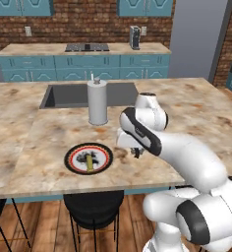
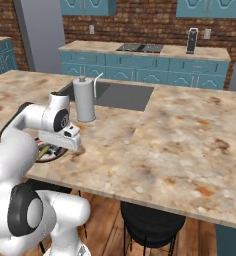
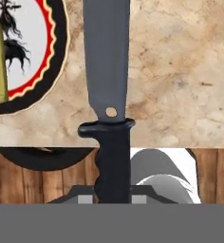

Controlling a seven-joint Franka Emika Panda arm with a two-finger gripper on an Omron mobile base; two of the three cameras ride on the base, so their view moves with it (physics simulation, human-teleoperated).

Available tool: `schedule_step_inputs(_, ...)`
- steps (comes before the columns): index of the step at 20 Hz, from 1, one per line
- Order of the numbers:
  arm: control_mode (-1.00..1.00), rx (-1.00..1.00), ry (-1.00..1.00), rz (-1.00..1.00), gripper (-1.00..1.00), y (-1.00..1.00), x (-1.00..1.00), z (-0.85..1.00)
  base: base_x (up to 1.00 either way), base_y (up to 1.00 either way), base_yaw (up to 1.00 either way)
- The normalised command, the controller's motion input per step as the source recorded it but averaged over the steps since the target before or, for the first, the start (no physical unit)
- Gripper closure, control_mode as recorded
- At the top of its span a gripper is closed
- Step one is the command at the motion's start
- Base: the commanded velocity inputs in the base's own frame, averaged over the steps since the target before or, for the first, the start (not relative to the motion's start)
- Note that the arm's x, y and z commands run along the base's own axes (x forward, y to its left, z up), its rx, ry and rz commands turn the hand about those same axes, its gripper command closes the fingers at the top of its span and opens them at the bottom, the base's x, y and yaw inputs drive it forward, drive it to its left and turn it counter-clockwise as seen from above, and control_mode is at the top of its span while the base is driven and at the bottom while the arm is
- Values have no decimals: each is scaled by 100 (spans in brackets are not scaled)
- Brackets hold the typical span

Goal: Retrieve the butter from the fridge and place it on a plate on the dining table. Then retrieve the butter knife by the fridge and place it near the plate.

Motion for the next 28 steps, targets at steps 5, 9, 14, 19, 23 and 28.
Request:
schedule_step_inputs(5, -100, 0, -1, 0, 100, 0, 45, -51, 0, 0, 0)
schedule_step_inputs(9, -100, 0, -3, 0, 100, 4, 35, -41, 0, 0, 0)
schedule_step_inputs(14, -100, 0, -1, 0, 100, 26, 30, -55, 0, 0, 0)
schedule_step_inputs(19, -100, 0, -6, 0, 100, 5, 45, -12, 0, 0, 0)
schedule_step_inputs(23, -100, 0, -7, 0, 100, 0, 38, -27, 0, 0, 0)
schedule_step_inputs(28, -100, 0, -13, 0, 100, 4, 0, -34, 0, 0, 0)
